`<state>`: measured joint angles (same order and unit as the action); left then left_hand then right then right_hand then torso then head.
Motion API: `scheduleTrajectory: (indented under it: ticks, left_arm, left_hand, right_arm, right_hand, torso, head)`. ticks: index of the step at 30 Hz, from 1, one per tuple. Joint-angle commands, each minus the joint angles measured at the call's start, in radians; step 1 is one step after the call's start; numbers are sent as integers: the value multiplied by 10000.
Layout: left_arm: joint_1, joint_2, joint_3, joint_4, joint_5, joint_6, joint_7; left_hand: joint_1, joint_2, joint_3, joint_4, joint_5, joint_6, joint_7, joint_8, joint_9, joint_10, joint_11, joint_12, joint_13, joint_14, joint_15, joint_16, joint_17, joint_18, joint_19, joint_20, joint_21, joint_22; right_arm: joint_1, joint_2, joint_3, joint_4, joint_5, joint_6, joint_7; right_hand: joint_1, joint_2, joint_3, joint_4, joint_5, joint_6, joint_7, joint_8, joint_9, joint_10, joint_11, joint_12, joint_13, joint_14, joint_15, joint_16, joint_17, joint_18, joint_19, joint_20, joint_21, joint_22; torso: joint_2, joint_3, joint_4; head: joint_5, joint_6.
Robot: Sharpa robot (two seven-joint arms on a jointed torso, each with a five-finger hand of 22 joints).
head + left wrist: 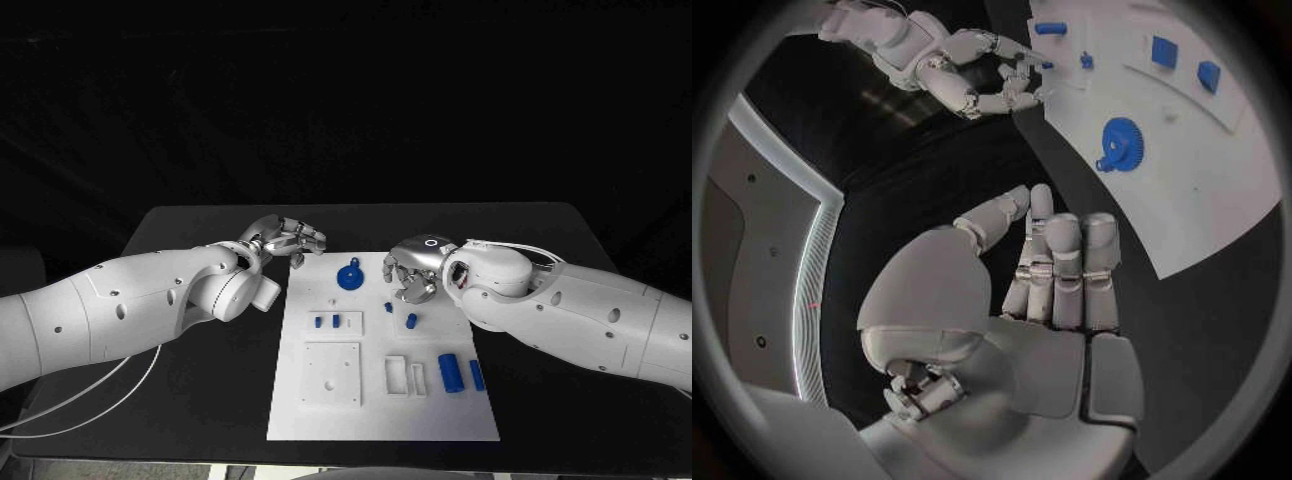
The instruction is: Assemble the parts on the task board
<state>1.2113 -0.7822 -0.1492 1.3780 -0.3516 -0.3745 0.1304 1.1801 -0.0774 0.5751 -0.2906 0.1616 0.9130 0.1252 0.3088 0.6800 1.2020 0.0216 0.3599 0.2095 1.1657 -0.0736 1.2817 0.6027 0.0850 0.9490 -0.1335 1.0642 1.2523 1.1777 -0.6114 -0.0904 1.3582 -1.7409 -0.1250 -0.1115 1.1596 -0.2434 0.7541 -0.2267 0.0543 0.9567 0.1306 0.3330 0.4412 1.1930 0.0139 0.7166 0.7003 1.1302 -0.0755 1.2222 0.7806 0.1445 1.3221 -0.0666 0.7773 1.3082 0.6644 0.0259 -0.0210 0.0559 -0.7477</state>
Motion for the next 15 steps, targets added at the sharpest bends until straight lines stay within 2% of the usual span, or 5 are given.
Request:
scheduleTrajectory:
  ticks: [1, 3, 7, 11, 15]
  left_arm:
    - [3, 16, 2, 23, 33, 161, 2]
    - [3, 25, 2, 20, 33, 155, 58]
    - [3, 41, 2, 49, 33, 196, 76]
    - [3, 49, 2, 63, 33, 239, 57]
    - [3, 54, 2, 48, 33, 239, 44]
  left_hand:
    - [-60, 57, -80, 1, 36, 61, 83, -55, -19, -172, 226, -72, 8, 24, 58, -9, 12, 370, 53, -317, -63, -13]
    - [-90, 70, -91, 5, 37, 60, 85, -53, -26, -166, 230, -90, 11, 28, 60, -8, 12, 371, 62, -314, -65, -15]
    - [-118, 102, -96, 9, 43, 61, 86, -48, -33, -157, 231, -109, 15, 30, 62, -10, 12, 373, 71, -312, -69, -18]
    - [-158, 117, -108, 11, 42, 54, 90, -46, -43, -155, 235, -137, 18, 29, 66, -14, 11, 375, 77, -308, -76, -22]
    - [-195, 129, -119, 13, 39, 45, 93, -46, -52, -154, 240, -163, 21, 30, 71, -16, 11, 377, 83, -305, -81, -24]
  right_arm:
    - [-1, 113, -9, -184, -206, -60, 162]
    - [-1, 212, -24, -296, -206, -31, 201]
    - [-2, 377, -126, -516, -206, 57, 232]
    - [-4, 457, -176, -607, -203, 210, 241]
    - [-10, 595, -260, -744, -221, 332, 200]
  right_hand:
    - [30, 48, 131, 20, -75, 28, -3, -50, 4, -1493, 82, 732, 597, 13, -97, 234, 218, 1173, 45, -133, 327, 265]
    - [43, 56, 198, 11, -68, 10, -15, -57, 22, -1620, 47, 1260, 1014, -5, -104, 517, 489, 1173, 90, -217, 750, 272]
    - [3, 118, 148, -74, -64, 69, -67, -19, 74, -1809, 31, 2016, 1604, -40, -159, 895, 920, 1173, 110, -163, 1358, 257]
    - [-154, 144, 3, -56, -49, 128, -65, 11, 106, -1914, 5, 2507, 1987, -71, -151, 1046, 1145, 1173, 79, -154, 1673, 252]
    - [-279, 177, -153, -44, -56, 136, -72, 13, 128, -2038, 5, 2851, 2258, -80, -152, 1162, 1355, 1173, 43, -177, 1962, 247]
  torso:
    - [2, 2, 7]
    - [5, -3, 3]
    - [4, -8, 6]
    - [3, -9, 21]
    - [6, -10, 8]
  head:
    - [0, -14]
    - [3, -15]
    - [9, -35]
    - [7, -61]
    - [5, -86]
